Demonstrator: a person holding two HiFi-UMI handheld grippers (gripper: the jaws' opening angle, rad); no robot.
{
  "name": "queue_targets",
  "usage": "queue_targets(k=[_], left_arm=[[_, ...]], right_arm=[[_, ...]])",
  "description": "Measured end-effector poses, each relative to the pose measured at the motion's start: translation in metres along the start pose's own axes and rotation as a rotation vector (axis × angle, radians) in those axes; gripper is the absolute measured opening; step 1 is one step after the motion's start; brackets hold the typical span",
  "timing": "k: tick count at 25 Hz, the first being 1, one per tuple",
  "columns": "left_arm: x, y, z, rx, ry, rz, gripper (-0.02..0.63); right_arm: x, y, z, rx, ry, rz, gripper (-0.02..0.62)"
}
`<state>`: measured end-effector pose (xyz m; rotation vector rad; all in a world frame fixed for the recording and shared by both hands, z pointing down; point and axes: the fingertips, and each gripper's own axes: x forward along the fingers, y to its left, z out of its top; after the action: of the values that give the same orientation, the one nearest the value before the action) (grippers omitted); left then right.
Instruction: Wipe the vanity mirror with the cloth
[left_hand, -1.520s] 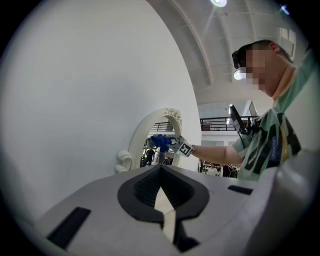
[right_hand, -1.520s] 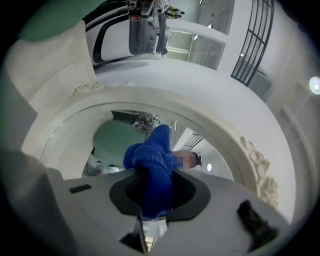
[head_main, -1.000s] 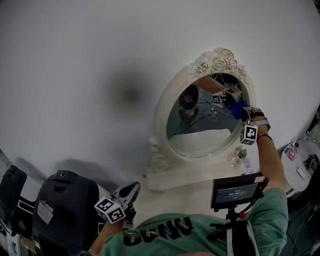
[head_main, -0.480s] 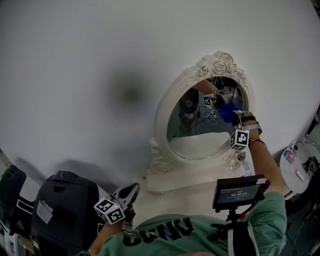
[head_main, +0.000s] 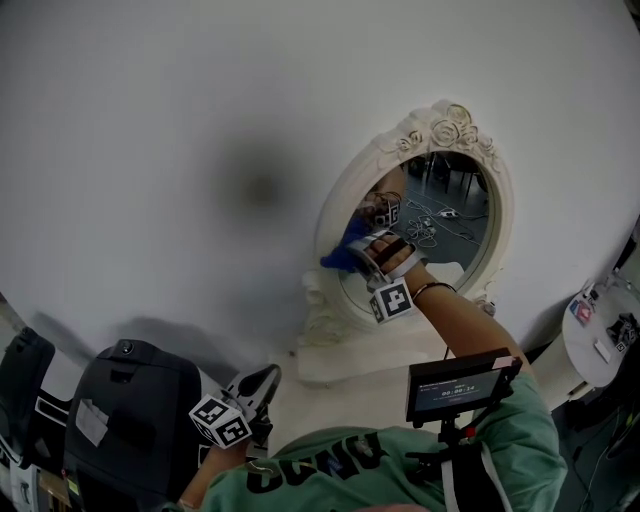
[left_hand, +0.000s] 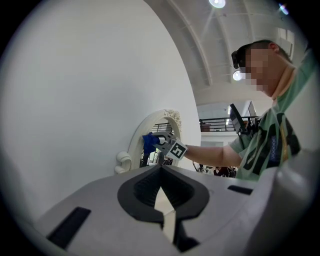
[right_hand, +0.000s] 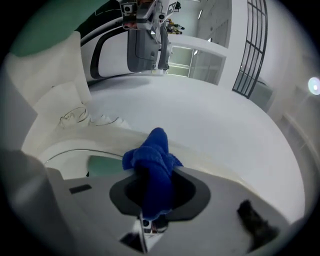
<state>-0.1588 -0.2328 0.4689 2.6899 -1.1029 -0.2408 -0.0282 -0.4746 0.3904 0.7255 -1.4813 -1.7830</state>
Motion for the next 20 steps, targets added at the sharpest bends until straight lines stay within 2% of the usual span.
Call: queue_targets(k=[8,11,15,20], left_arm=[[0.002,0.004,-0.004,-0.008,0.007,-0.002,0.006],[0.005,0.002,-0.003,0.001,0.008,-0.013,0.006],[0.005,0.007,-0.005,-0.007,0.012,-0.005,0.006],[0.014,0.007,-0.006,-0.011,0.021,-0.01,0.006]], right_arm=[[0.008,0.01,-0.017,-0.02,0.001,0.009,0.071],[-0.007,0.015,-0.038,-0.017,0.031,0.018,0.071],[-0.041,0.025,-0.098,-0.017,0.114,0.03,0.071],[-0.092,0.041,-0.196,-0.028,0.294,0.08,0.071]])
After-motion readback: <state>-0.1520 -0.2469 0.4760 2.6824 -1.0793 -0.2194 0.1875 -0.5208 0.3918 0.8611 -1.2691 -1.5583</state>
